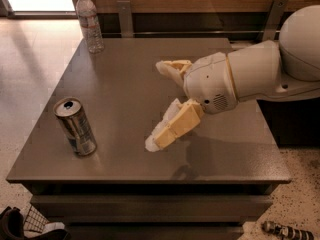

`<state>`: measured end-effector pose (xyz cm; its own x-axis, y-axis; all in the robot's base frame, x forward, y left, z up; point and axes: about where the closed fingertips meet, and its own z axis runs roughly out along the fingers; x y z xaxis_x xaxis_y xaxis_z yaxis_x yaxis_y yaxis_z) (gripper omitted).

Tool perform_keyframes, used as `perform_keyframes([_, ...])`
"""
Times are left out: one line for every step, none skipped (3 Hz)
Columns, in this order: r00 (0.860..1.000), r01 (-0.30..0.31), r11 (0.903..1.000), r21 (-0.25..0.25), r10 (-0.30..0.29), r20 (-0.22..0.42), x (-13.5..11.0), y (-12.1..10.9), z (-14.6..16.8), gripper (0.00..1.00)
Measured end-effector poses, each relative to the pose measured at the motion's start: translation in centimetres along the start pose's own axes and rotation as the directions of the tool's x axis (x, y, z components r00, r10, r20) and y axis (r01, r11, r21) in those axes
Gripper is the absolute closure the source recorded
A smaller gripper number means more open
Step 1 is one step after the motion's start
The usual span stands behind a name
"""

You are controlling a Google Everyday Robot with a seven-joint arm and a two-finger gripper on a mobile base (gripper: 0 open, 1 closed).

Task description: Move redbull can near water bottle

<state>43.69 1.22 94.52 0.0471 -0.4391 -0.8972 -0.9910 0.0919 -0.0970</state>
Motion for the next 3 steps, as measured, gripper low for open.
perform_keyframes([1.0, 0.0, 1.0, 0.0, 0.0, 0.0, 0.0, 0.0, 0.0, 0.0])
perform_keyframes([1.0, -0.009, 0.9996, -0.026, 0.01, 0.012, 0.7, 0.0, 1.7, 0.0])
perform_keyframes([0.996, -0.004, 0.9987, -0.051, 0.008, 0.085, 1.4, -0.6, 5.3, 0.0])
